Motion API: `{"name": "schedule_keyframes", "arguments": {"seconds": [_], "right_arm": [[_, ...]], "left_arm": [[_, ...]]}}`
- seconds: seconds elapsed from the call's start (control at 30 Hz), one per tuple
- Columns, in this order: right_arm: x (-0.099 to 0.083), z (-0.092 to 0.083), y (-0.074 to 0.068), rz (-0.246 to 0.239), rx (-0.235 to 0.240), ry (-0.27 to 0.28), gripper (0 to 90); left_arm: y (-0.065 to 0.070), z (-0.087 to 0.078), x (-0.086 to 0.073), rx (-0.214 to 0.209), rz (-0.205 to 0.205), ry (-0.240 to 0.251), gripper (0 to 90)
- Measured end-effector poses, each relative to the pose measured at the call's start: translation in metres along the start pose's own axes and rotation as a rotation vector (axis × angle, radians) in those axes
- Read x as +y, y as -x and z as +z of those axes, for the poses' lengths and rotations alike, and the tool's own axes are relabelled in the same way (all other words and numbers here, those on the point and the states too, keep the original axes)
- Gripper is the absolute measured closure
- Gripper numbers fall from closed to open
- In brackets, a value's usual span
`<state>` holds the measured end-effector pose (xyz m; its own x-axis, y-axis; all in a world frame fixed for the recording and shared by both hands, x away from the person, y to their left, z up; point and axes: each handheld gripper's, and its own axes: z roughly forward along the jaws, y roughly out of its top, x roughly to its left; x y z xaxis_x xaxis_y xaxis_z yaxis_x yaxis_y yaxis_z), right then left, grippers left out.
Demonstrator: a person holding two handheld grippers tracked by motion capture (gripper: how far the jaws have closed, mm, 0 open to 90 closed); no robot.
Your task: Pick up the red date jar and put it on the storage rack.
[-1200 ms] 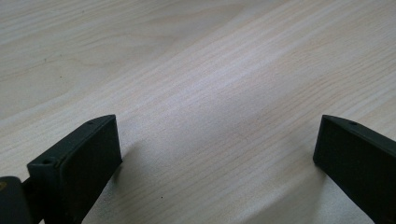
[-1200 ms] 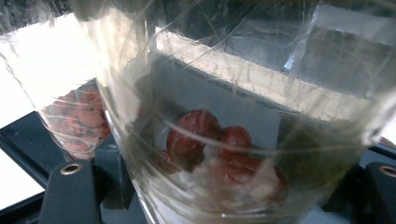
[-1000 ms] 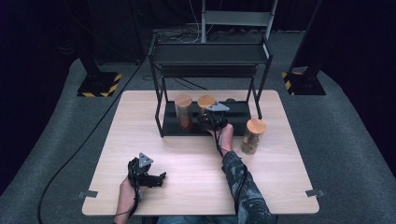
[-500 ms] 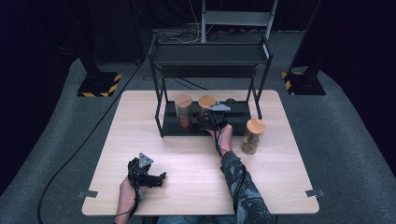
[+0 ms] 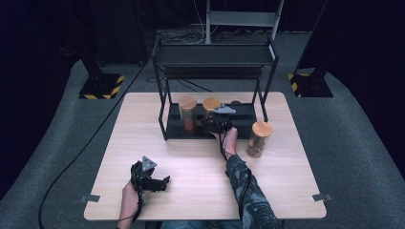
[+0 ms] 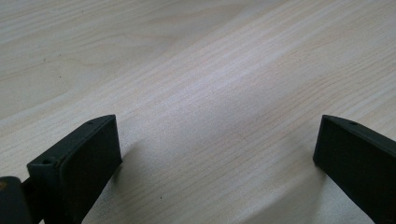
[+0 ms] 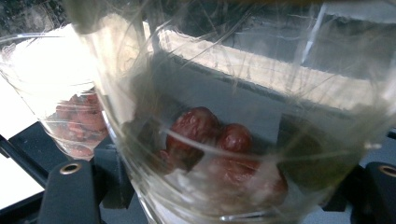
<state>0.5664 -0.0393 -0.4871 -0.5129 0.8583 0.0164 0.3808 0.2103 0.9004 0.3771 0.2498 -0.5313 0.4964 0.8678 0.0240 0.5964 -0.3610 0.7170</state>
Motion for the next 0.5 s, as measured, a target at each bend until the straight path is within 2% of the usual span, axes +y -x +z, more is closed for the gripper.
{"name": "schedule_keyframes", "arguments": {"seconds": [0.5], "right_arm": [[0.0005,0.0008,-0.0011,0.003,-0.004,-0.005,24.4]], "left_arm": [[0.0005,-0.0004,-0.0001,0.005,0.008,0.001,0.2]]}}
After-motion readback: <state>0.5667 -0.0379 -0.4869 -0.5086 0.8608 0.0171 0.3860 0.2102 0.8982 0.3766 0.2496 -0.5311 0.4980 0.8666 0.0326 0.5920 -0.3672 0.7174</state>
